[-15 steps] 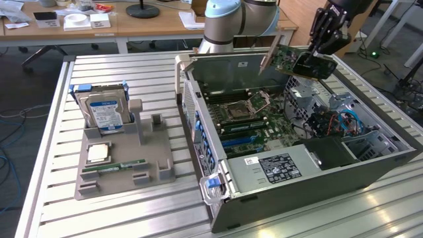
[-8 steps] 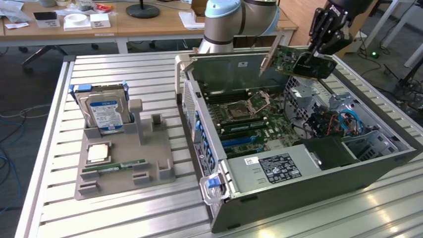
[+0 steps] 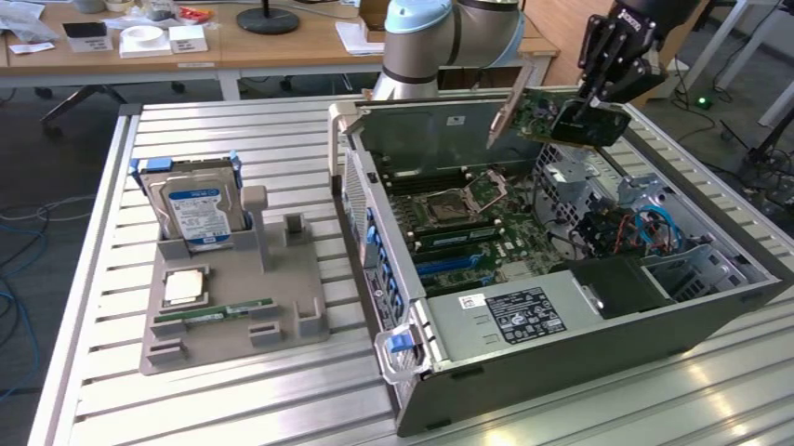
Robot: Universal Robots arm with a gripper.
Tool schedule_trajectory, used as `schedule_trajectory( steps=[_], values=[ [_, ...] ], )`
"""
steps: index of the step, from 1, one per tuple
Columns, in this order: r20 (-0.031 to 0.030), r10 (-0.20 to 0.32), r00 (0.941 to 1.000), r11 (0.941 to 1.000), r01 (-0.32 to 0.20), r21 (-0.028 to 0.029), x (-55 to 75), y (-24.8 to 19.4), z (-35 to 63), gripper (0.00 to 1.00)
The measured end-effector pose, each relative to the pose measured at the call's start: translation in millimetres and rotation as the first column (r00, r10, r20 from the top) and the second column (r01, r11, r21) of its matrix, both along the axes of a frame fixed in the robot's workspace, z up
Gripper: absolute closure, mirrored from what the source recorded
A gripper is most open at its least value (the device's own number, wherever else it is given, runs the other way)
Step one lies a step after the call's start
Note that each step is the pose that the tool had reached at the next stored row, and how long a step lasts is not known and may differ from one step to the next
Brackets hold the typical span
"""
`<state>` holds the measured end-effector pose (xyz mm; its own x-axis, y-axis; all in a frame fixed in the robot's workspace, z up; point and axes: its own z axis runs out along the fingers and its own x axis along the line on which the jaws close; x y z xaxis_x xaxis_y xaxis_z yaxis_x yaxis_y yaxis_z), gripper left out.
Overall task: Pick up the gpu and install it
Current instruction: 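Insert the gpu into the slot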
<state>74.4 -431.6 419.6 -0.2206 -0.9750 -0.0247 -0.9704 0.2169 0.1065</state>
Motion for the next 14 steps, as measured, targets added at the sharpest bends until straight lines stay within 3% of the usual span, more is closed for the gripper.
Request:
schedule_trajectory(
  steps=[4, 9, 14],
  values=[
    [0.0016, 0.04, 0.9992, 0.9992, -0.04, 0.0, 0.0, 0.1, -0.4, 0.73],
    [0.0162, 0.079, 0.9968, 0.9969, -0.079, -0.001, 0.1, 0.2, -2.0, 0.73],
    [0.0173, 0.086, 0.9961, 0.9963, -0.086, -0.0011, -0.1, 0.2, -2.1, 0.73]
  ],
)
